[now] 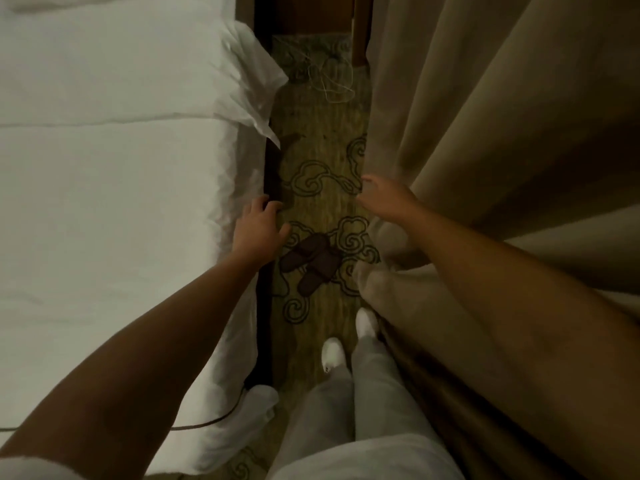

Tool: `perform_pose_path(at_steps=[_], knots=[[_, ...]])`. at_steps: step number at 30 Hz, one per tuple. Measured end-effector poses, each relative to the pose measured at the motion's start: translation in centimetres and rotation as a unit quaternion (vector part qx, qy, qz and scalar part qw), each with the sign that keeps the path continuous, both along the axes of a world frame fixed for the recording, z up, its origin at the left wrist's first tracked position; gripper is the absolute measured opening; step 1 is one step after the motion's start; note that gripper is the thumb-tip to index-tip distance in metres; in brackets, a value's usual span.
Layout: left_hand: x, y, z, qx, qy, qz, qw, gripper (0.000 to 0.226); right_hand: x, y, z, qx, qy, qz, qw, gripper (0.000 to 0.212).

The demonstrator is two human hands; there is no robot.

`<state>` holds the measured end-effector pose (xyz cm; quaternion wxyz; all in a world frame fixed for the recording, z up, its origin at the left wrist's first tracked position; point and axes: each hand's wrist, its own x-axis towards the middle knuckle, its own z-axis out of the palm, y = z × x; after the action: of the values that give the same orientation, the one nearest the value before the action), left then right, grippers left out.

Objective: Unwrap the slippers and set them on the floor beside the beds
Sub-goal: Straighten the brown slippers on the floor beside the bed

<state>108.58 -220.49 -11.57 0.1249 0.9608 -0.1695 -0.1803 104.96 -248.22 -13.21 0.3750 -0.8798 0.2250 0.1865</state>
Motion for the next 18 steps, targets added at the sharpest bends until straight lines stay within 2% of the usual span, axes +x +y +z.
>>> perform_pose_path(at_steps=[2, 3, 5, 6, 8, 9, 17, 18], knots=[[2.0, -2.2, -3.5, 0.016, 0.018, 0.008, 1.000, 0.056, 2.4, -2.4, -4.3, 0.016, 0.018, -0.031, 0.999, 0.063], [1.7, -2.5, -3.2, 0.016, 0.021, -0.001, 1.000, 0.057, 2.2, -2.7, -4.7, 0.021, 0.015, -0.026, 0.999, 0.063], [3.6, -4.4, -7.2, 0.027, 0.036, 0.009, 0.999, 0.057, 4.5, -4.2, -9.6, 0.029, 0.039, -0.024, 0.999, 0.062], [3.6, -4.5, -7.0, 0.027, 0.034, 0.006, 0.999, 0.057, 4.4, -4.0, -9.9, 0.036, 0.039, -0.007, 0.999, 0.061], [5.0, -6.0, -11.2, 0.036, 0.047, 0.019, 0.998, 0.056, 6.3, -4.5, -14.9, 0.052, 0.063, 0.001, 0.997, 0.061], [5.2, -6.1, -11.1, 0.033, 0.044, 0.016, 0.998, 0.056, 6.4, -4.2, -14.9, 0.057, 0.063, 0.012, 0.996, 0.062], [8.6, -6.3, -23.0, 0.069, 0.118, -0.002, 0.991, 0.060, 7.5, -2.9, -27.6, 0.081, 0.125, -0.004, 0.989, 0.064], [8.8, -6.3, -23.0, 0.072, 0.114, -0.004, 0.991, 0.059, 7.3, -2.9, -27.6, 0.087, 0.125, 0.002, 0.988, 0.064]])
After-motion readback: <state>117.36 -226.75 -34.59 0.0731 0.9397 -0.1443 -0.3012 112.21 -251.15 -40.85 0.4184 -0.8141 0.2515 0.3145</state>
